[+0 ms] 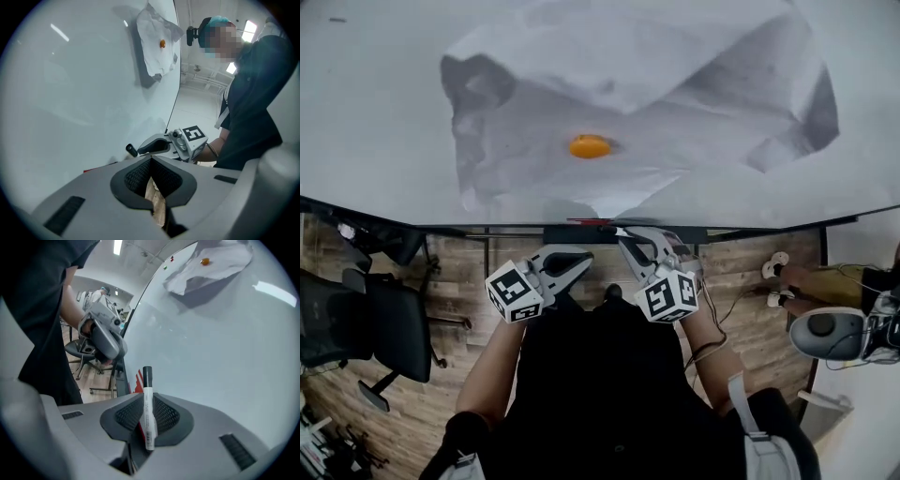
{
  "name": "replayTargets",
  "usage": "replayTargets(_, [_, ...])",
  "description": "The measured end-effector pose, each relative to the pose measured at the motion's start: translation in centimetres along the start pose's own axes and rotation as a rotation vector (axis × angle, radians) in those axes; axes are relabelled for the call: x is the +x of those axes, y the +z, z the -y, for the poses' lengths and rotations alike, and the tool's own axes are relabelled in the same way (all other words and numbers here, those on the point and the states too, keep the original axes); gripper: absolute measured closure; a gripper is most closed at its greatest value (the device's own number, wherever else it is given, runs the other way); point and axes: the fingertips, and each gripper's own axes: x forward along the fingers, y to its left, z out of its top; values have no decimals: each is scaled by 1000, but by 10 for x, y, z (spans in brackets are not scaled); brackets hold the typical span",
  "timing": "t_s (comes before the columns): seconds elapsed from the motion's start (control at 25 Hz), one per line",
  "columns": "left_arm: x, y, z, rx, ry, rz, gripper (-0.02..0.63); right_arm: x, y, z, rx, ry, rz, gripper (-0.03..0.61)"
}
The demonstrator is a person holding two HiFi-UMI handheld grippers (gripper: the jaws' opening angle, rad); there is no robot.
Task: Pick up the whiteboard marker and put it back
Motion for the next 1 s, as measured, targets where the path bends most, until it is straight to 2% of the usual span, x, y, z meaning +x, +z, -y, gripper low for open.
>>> replayTargets(0.28, [5,42,-4,88,-7,18,601,-53,56,40,107,-117,172,506])
replayTargets(0.56, [12,89,18,206,-35,58,601,-109,81,58,179,-140,286,508])
replayTargets(0.6, [14,96,23,226,-43,61,601,-115,85,60,205,-146,321,508])
replayTargets(0.72, [20,113,38,284,-70,70,601,-137,104,74,383,-178,515,508])
replayTargets(0.84, [25,123,51,334,-85,61,601,-155,105,81,473,-152,574,508])
replayTargets(1.0, [28,129,60,360,-80,40,601,-177,96,85,531,-97,633,508])
